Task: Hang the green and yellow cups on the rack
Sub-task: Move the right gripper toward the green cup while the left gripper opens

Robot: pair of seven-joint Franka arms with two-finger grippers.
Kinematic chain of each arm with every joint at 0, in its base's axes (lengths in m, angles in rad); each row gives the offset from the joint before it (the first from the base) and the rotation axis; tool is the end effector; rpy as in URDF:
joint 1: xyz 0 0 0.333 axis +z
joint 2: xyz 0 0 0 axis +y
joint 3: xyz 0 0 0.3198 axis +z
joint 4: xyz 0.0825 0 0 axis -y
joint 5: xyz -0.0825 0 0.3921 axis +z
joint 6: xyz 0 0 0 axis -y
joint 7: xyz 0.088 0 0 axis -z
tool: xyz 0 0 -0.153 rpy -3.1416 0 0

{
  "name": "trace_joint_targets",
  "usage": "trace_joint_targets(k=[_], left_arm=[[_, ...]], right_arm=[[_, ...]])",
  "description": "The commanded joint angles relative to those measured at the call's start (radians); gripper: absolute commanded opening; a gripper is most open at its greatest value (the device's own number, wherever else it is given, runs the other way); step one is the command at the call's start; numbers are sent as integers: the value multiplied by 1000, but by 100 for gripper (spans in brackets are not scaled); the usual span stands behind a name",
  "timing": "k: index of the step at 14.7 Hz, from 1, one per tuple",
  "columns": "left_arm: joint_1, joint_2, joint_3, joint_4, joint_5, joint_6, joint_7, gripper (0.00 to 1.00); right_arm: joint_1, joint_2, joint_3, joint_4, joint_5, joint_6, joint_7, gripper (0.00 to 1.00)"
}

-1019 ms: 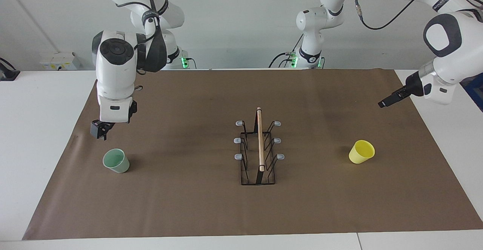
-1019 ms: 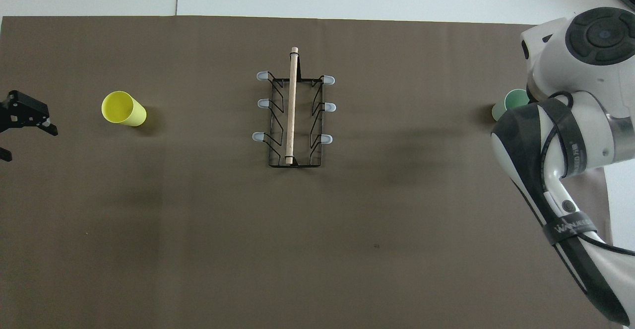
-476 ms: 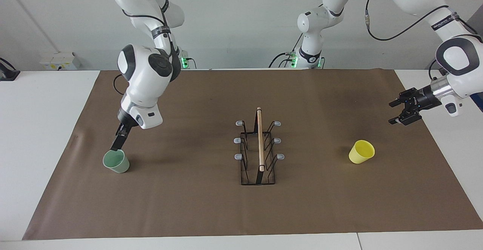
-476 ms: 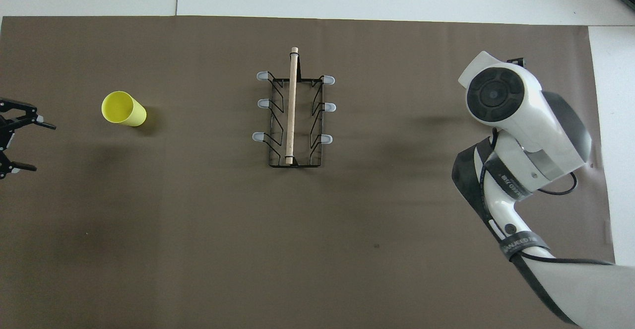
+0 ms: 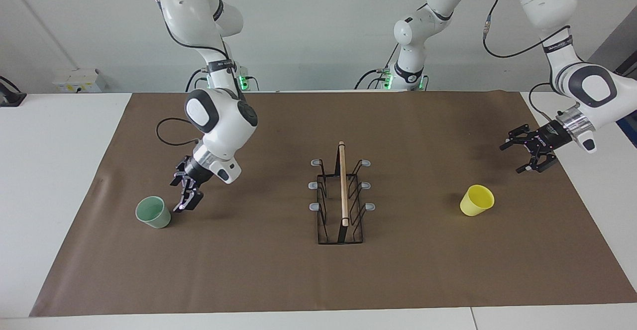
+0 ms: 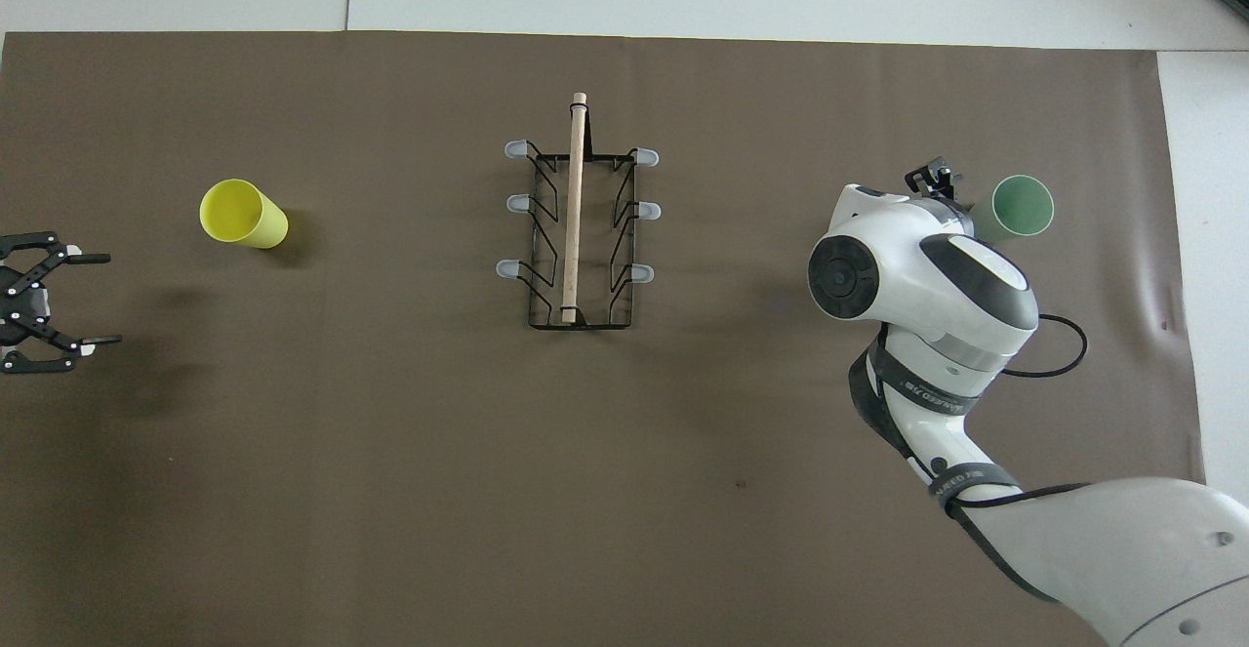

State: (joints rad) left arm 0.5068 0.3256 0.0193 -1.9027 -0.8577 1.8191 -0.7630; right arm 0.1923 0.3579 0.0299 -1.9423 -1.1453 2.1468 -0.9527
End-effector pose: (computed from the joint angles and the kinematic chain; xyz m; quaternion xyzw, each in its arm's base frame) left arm 0.5566 0.2120 0.2940 0.6034 0.6813 -0.2269 0.3467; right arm 0.6323 0.0672 0.2737 0.5175 0.7394 -0.2110 0.3754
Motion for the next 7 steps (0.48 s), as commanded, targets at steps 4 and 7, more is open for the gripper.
trace_joint_targets(k=[4,7], left_arm=[[7,-94,-21,-281,-364,183,-70,100],[-5,-89,-25,-294,-438,206,-64,100]], right_arm=[[3,85,-2,-10,-138,4,191,100],[-25,82,-4,-43,-190,24,239,100]])
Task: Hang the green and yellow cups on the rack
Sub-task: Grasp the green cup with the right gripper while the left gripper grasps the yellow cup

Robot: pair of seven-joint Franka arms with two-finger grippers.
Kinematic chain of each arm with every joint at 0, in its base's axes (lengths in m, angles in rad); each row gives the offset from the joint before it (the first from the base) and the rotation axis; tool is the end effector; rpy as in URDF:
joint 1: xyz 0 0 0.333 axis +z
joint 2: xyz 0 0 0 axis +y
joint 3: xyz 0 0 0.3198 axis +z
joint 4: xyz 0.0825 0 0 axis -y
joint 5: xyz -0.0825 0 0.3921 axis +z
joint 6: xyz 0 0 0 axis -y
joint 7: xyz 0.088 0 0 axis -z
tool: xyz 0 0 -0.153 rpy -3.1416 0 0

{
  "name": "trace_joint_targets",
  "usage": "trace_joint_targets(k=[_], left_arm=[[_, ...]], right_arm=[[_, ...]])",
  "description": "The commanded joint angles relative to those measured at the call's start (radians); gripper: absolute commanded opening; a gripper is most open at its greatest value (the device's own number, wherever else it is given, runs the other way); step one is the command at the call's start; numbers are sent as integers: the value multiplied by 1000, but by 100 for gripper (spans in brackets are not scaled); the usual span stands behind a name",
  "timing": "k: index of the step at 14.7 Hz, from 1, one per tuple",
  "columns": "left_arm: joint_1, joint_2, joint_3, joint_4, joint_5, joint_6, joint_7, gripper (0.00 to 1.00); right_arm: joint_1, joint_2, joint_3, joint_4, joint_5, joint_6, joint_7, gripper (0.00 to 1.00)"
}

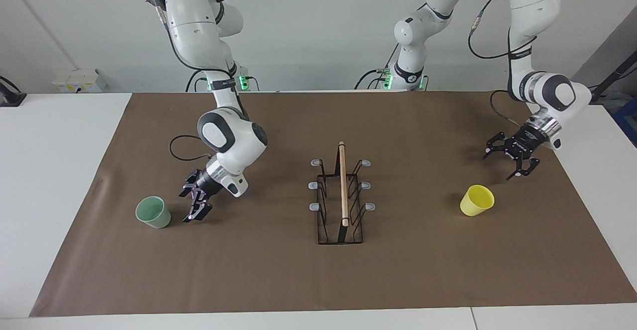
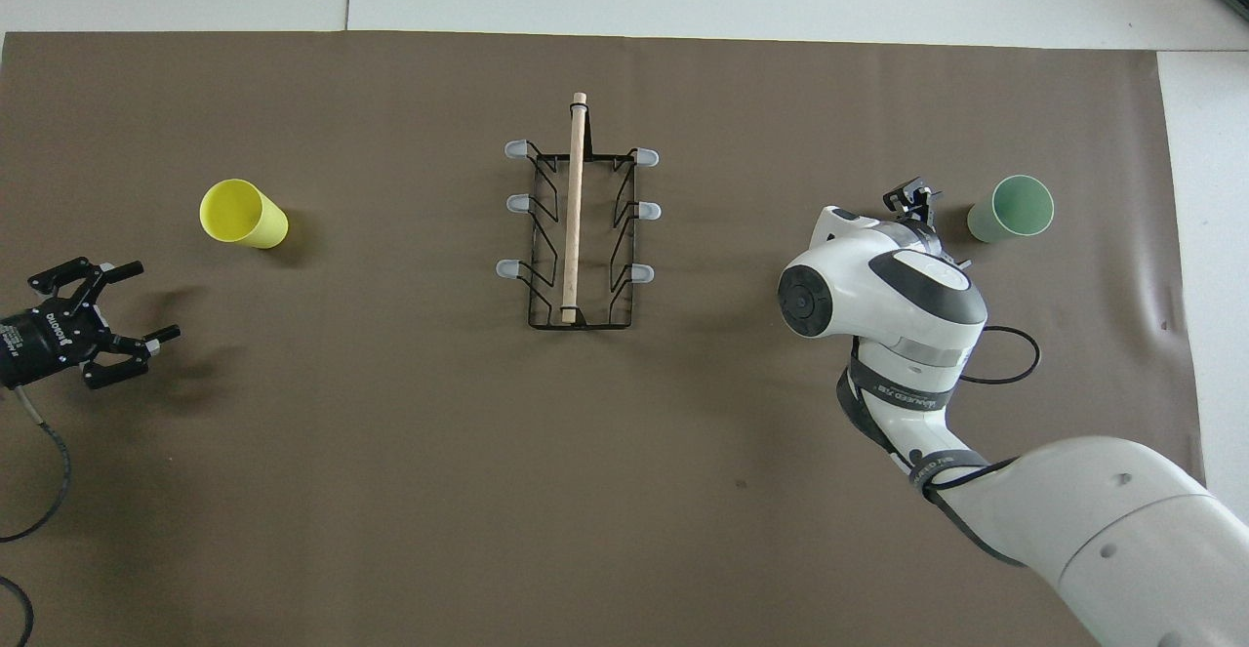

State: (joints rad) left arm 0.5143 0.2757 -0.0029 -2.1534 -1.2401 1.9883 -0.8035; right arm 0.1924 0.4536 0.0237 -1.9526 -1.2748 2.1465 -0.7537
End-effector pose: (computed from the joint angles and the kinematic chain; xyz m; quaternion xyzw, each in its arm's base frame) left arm 0.5303 0.1846 0.2456 0.4170 0.7591 -0.2441 0.4362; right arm 0.6284 0.0589 0.2159 0.5278 0.7138 -0.2180 0.4054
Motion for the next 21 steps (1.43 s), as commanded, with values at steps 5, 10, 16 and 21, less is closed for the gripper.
trace_joint_targets(k=[5,10,16,21], left_arm=[[-82,-3,-5,-46,-179,96,36,100],[-69,54,-15,-43,-268,67,161,100],[-73,71,-48,-52,-387,69,270,100],[-83,86,-71,-51,-467,86,274,100]], right_arm=[[-86,-12,4,-51,-182,76,86,100],[-117,-13,2,-72,-293,112,131,100],[-145,-16,2,-98,-394,115,211,100],[-156,-18,2,-107,-425,118,235,100]])
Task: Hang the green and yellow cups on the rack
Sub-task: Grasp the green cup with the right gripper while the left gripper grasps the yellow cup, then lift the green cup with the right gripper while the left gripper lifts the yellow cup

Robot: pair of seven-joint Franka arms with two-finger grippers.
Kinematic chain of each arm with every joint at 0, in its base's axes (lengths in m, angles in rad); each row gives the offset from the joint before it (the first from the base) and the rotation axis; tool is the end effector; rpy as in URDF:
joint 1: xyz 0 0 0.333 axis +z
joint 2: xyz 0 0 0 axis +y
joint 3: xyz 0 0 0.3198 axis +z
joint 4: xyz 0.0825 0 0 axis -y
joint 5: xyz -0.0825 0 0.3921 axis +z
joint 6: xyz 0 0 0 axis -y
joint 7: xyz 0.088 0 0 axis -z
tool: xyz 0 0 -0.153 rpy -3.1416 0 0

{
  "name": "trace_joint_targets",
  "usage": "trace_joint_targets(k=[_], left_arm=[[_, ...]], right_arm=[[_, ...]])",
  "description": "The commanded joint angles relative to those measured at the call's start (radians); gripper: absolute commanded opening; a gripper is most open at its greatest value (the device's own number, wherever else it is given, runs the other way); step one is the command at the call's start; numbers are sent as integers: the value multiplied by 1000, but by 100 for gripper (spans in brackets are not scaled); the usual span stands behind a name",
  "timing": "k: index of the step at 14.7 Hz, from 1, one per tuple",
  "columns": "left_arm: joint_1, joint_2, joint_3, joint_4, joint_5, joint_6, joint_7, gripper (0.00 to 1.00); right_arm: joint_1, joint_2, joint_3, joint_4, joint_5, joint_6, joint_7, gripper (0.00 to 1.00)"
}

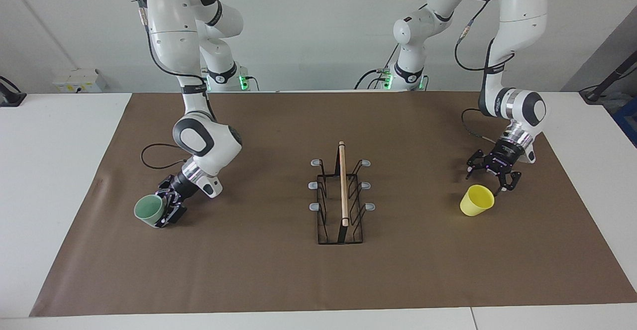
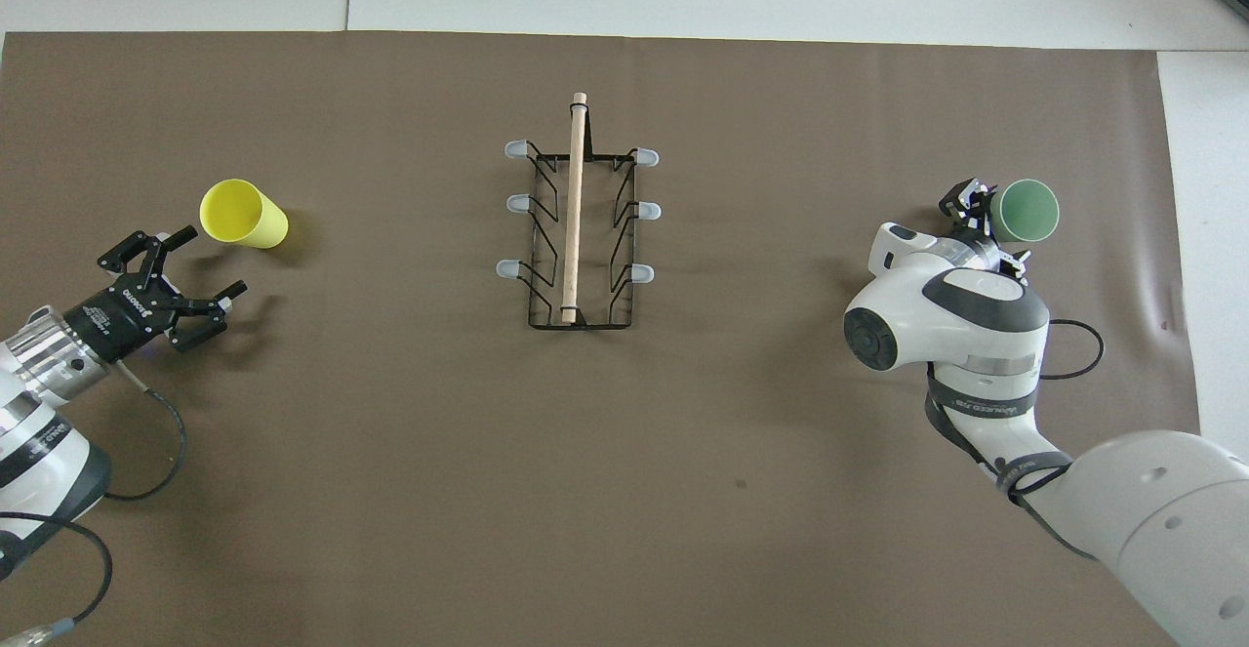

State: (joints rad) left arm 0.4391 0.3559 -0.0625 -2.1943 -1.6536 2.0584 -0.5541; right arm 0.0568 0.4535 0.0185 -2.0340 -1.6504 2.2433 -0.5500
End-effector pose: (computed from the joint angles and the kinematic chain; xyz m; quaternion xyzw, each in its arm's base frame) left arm 0.5610 0.1206 0.2072 0.3601 0.7312 -0.2174 0.5370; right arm 0.6253 -0.0177 0.1957 0.4820 0.7064 -0.1990 0.4785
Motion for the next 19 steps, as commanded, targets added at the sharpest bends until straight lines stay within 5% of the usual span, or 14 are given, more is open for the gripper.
trace_joint_targets(k=[1,4,7,10,13,19], left_arm=[[-16,8,-14,-7,-73,26,26,100],[-36,18,-14,4,-91,51,26,100],[-52,40,-14,27,-118,71,28,100],[-54,60,-19,51,-126,78,28,100],[-53,80,-34,73,-163,97,49,100],[-54,97,-63,102,-204,134,54,100]], right_arm=[[-25,-18,9,-26,-51,21,31,95],[-25,-19,9,-25,-55,19,30,41],[-18,-22,9,-15,-39,10,18,0],[-26,-53,14,-11,39,24,5,0],[-38,-104,14,5,209,119,-164,0],[-32,-216,15,3,568,119,-326,0]])
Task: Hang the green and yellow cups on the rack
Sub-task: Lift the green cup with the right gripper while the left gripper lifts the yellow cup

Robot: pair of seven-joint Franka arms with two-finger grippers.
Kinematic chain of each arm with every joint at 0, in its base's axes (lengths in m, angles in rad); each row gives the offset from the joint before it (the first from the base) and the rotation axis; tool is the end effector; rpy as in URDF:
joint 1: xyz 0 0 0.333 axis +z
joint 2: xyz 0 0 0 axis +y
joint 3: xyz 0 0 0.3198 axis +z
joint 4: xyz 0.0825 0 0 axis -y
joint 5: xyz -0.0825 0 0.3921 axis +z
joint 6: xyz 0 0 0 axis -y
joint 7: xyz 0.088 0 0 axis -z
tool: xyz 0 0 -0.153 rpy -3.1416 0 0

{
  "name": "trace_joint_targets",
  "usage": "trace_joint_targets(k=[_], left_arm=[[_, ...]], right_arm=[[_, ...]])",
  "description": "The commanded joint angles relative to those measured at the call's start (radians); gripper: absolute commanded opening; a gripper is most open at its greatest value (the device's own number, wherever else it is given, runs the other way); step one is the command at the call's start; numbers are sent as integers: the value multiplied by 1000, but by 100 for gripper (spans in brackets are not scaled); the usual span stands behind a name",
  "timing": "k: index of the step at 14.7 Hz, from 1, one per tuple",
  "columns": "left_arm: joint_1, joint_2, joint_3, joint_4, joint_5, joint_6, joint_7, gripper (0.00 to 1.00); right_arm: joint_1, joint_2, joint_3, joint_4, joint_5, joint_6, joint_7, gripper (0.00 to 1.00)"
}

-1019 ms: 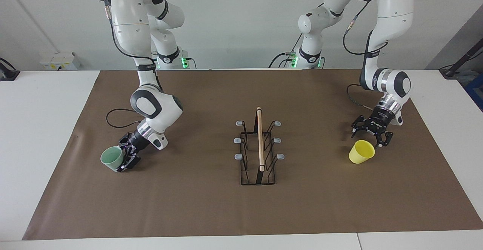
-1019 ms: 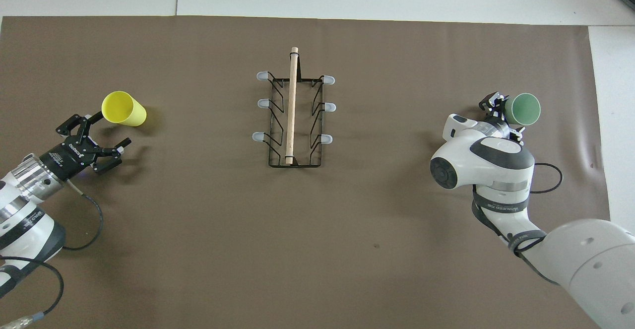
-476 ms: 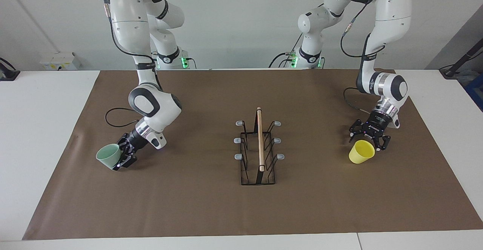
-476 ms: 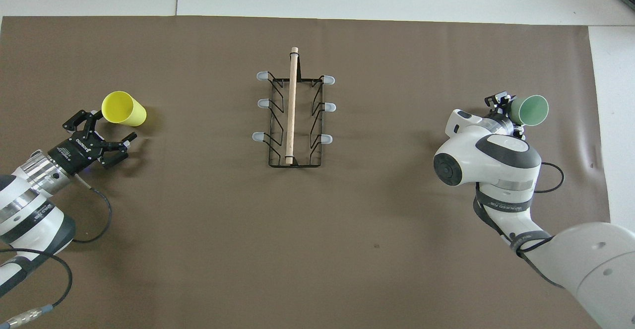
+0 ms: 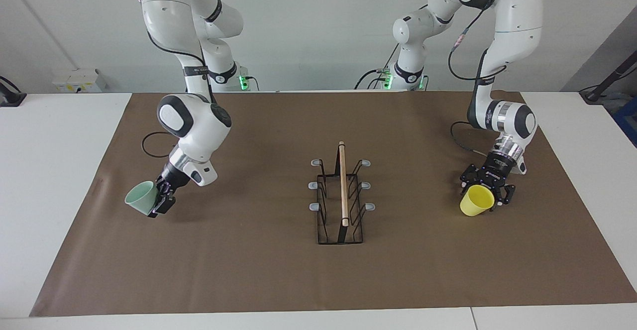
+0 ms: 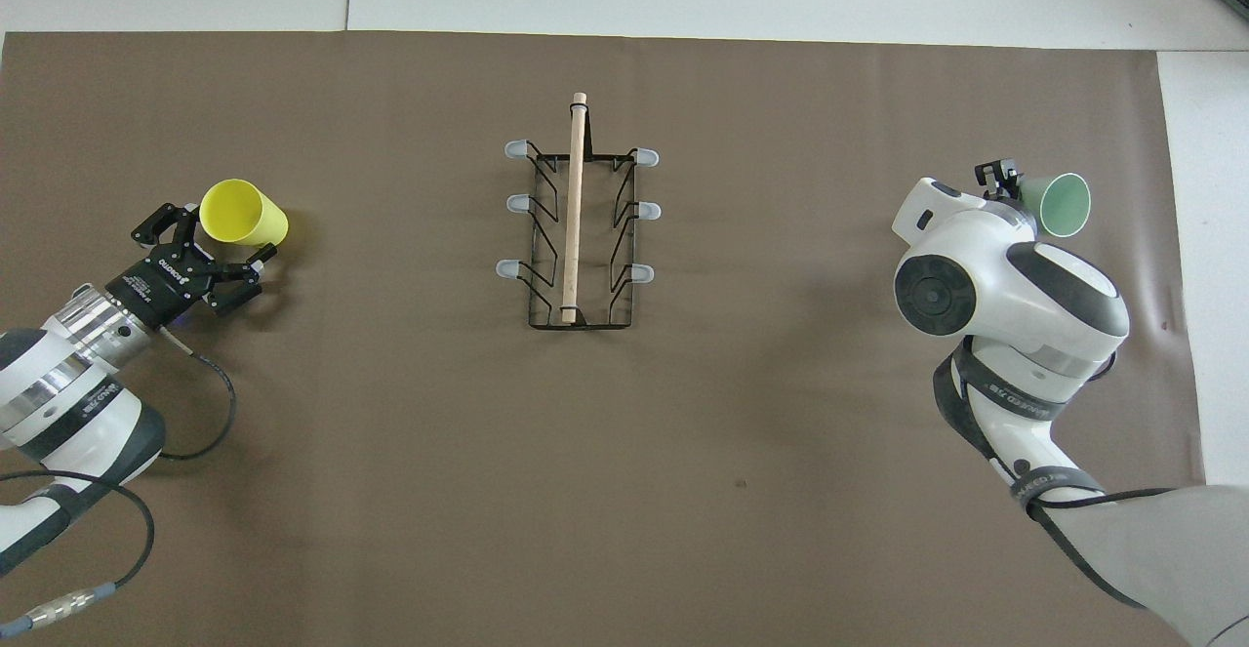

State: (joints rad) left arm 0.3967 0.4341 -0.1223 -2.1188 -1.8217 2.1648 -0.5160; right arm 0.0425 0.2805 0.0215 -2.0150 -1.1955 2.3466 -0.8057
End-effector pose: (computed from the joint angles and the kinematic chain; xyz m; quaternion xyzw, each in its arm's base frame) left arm 0.5991 0.0900 0.1927 0.3237 0.7412 -0.1967 0.5543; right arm 0.6333 -0.0041 0.2933 0.5892 0.6963 -0.1277 0.3894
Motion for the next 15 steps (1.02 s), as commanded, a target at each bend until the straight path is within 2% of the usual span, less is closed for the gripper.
trace_joint_targets(k=[1,5,9,12,14,15], left_arm=[[-12,23,-10,31,-37,35,16,100],[-12,32,-22,39,-45,50,33,100],[-30,38,-23,39,-76,64,57,98],[-36,38,-23,37,-79,66,65,82],[-38,38,-25,37,-91,67,67,65],[-38,38,-28,36,-99,67,71,36]], right_arm=[[-12,-58,14,-14,207,13,-101,0],[-7,-109,43,-14,492,-33,-119,0],[-6,-145,81,9,847,-92,-129,0],[-6,-184,138,22,1061,-93,-126,0],[-6,-201,164,25,1207,-93,-127,0],[-6,-211,176,27,1275,-92,-127,0]])
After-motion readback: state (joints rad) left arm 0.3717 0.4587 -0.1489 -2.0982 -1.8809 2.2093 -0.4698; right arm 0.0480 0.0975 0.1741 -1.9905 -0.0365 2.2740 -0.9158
